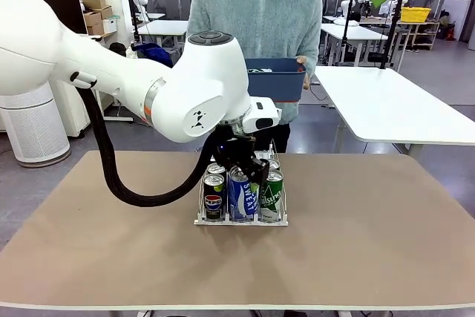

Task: Fill the beverage cans into the dispenser.
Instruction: Place the picked Ionic drink in the line of the Automatic Can Dispenser with the same cans.

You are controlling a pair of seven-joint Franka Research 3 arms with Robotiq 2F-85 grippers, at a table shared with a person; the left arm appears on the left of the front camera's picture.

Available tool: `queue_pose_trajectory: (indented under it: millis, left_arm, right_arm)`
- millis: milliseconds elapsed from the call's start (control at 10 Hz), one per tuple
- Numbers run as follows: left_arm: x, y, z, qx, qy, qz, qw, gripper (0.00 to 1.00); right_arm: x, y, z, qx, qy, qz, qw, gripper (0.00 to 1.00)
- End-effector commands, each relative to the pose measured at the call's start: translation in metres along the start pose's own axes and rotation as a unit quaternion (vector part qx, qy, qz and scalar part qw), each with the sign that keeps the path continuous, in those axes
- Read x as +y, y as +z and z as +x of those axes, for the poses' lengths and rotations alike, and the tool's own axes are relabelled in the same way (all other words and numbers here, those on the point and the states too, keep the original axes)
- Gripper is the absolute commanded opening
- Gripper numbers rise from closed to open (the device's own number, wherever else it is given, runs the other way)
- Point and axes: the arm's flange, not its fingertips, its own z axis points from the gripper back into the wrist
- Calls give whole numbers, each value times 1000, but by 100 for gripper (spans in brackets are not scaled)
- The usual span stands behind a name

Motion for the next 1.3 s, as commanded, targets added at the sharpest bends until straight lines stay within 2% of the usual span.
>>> queue_pose_trajectory:
  millis: [0,500,1200]
  left_arm:
    - [21,-5,13,-1,-5,5,1000,57]
    - [53,-12,26,-6,24,37,999,57]
    - [67,-40,34,-9,41,25,999,57]
  right_arm:
    - [1,0,-1,0,-1,1,1000,100]
    - [1,0,-1,0,-1,1,1000,100]
    - [1,0,-1,0,-1,1,1000,100]
